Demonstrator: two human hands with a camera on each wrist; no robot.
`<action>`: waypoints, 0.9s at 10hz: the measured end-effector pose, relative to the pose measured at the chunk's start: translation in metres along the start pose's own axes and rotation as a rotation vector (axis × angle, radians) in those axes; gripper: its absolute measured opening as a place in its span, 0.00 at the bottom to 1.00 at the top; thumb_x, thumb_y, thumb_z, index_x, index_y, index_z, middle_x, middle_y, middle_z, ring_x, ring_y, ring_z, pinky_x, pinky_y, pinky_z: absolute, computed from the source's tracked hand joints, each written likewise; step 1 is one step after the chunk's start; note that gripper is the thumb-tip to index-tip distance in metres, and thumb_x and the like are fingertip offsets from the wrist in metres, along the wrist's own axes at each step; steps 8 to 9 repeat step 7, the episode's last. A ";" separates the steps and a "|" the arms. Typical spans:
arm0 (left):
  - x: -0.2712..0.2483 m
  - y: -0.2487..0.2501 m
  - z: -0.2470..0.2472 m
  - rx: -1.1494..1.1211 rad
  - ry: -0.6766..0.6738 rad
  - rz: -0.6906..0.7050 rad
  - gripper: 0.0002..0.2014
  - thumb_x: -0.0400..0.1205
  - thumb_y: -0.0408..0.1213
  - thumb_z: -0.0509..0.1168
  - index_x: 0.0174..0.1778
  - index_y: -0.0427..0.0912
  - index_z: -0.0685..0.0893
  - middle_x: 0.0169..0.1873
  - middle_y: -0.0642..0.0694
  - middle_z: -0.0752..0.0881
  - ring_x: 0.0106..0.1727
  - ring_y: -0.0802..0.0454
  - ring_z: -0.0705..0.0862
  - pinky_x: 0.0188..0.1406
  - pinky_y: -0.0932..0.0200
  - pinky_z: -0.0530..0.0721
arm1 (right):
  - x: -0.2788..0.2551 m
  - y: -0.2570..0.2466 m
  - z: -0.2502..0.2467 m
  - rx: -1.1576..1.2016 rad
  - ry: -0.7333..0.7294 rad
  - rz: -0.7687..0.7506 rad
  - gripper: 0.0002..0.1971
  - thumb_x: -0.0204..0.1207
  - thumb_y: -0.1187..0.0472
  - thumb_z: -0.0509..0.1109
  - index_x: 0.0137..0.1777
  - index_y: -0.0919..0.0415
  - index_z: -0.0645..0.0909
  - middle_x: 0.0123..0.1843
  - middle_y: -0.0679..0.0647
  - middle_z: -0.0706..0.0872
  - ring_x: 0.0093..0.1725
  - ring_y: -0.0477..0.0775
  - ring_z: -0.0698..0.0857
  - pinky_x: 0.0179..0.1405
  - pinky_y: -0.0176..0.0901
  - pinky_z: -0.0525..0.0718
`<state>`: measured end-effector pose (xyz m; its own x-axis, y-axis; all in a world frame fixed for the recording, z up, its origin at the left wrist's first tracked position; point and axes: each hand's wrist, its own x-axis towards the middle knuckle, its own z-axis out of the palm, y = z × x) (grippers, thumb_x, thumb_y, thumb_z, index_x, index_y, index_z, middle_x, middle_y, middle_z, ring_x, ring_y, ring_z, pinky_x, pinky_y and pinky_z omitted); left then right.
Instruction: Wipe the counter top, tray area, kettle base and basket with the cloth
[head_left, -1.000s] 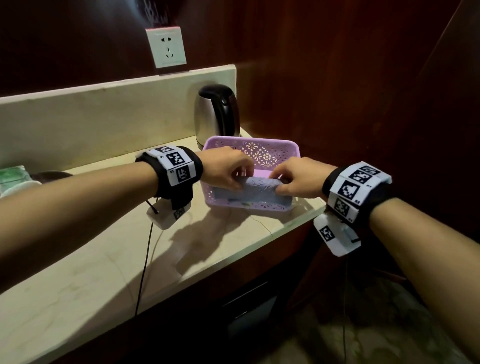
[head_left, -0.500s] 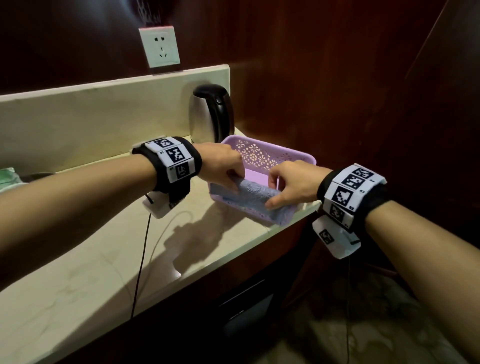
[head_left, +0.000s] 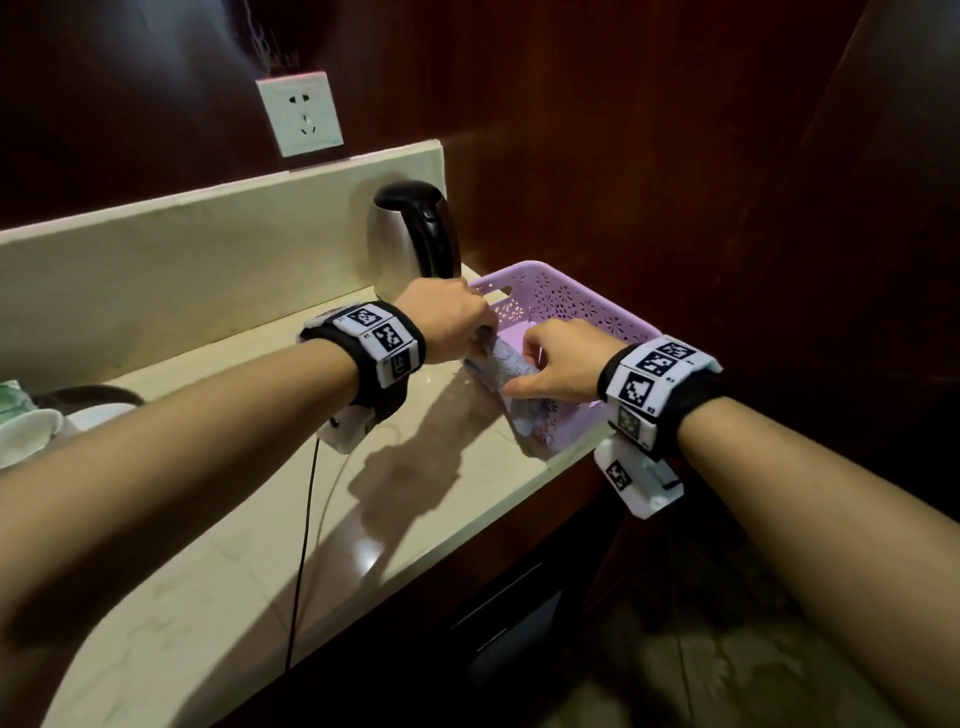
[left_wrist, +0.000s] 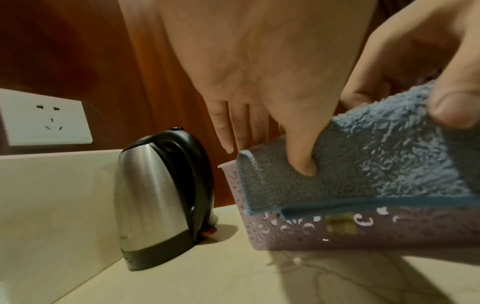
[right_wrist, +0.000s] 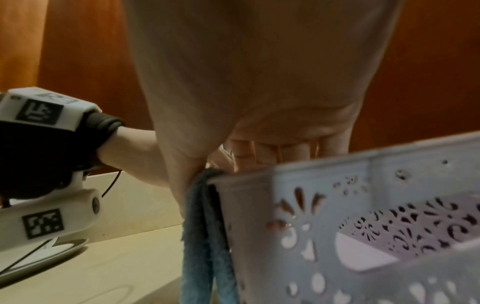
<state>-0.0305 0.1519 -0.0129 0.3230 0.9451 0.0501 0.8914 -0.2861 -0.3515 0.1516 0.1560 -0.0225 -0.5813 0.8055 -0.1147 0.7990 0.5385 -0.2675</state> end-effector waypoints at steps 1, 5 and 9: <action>-0.001 -0.003 0.008 -0.031 0.000 -0.010 0.13 0.79 0.53 0.67 0.57 0.57 0.86 0.52 0.52 0.86 0.56 0.47 0.83 0.34 0.58 0.76 | 0.002 0.001 0.002 0.053 0.004 0.019 0.18 0.67 0.39 0.75 0.39 0.52 0.76 0.43 0.53 0.88 0.45 0.56 0.87 0.46 0.49 0.86; -0.032 -0.013 -0.005 -0.346 0.030 -0.136 0.21 0.83 0.55 0.63 0.70 0.52 0.80 0.59 0.49 0.87 0.57 0.43 0.85 0.50 0.52 0.83 | 0.002 -0.004 -0.007 0.046 0.110 -0.004 0.28 0.73 0.31 0.64 0.44 0.59 0.86 0.42 0.55 0.91 0.43 0.56 0.89 0.43 0.48 0.85; -0.071 -0.006 -0.024 -0.627 0.158 -0.417 0.23 0.83 0.57 0.61 0.67 0.48 0.84 0.65 0.49 0.86 0.64 0.48 0.85 0.63 0.49 0.83 | -0.006 -0.018 -0.007 0.023 0.243 -0.204 0.21 0.73 0.36 0.65 0.53 0.53 0.83 0.50 0.54 0.88 0.52 0.58 0.86 0.53 0.55 0.85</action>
